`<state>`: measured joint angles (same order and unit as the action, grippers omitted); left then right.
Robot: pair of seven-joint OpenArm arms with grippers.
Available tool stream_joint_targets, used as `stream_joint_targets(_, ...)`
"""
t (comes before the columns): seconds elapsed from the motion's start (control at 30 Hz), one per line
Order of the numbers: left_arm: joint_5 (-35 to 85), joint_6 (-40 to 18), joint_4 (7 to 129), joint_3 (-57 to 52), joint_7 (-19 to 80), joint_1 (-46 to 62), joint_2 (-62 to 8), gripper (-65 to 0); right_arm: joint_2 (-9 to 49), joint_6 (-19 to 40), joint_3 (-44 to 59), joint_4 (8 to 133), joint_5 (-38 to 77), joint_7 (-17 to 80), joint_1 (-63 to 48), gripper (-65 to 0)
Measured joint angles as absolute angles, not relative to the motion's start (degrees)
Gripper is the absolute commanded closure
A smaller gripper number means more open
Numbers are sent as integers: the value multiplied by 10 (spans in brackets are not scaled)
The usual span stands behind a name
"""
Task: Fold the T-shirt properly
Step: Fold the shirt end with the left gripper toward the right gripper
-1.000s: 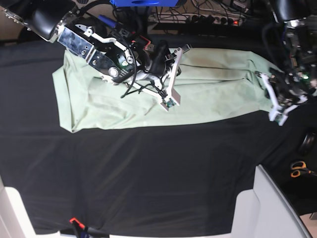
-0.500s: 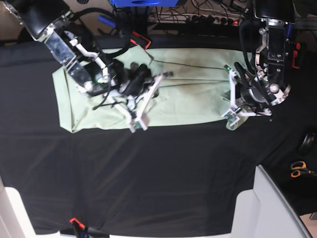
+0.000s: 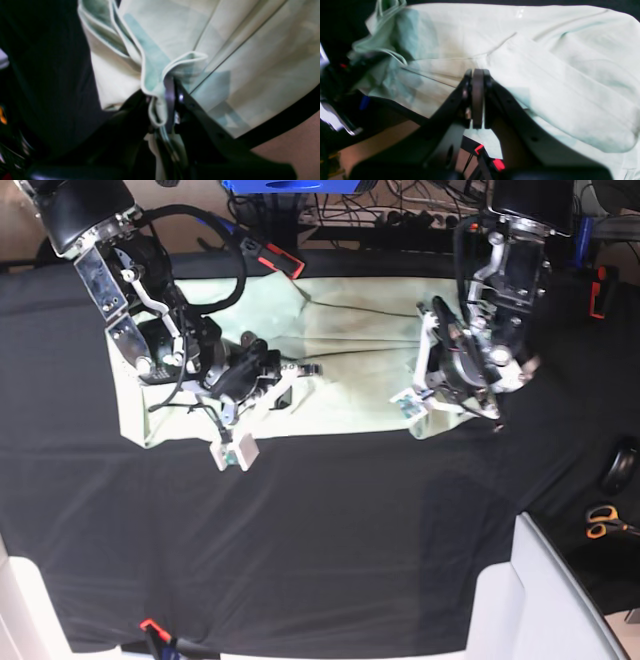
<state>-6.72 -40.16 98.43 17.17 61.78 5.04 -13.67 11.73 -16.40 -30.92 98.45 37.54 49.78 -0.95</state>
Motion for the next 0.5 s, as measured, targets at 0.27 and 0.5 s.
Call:
stream_joint_targets(0.27, -80, -402, 984, 251, 613, 40, -130, 0, 120, -164, -305, 985, 373, 497, -10, 0)
stream_joint_targets(0.5, -81, -402, 982, 285, 613, 34, -126, 0, 120, -164, -305, 985, 373, 498, -10, 0)
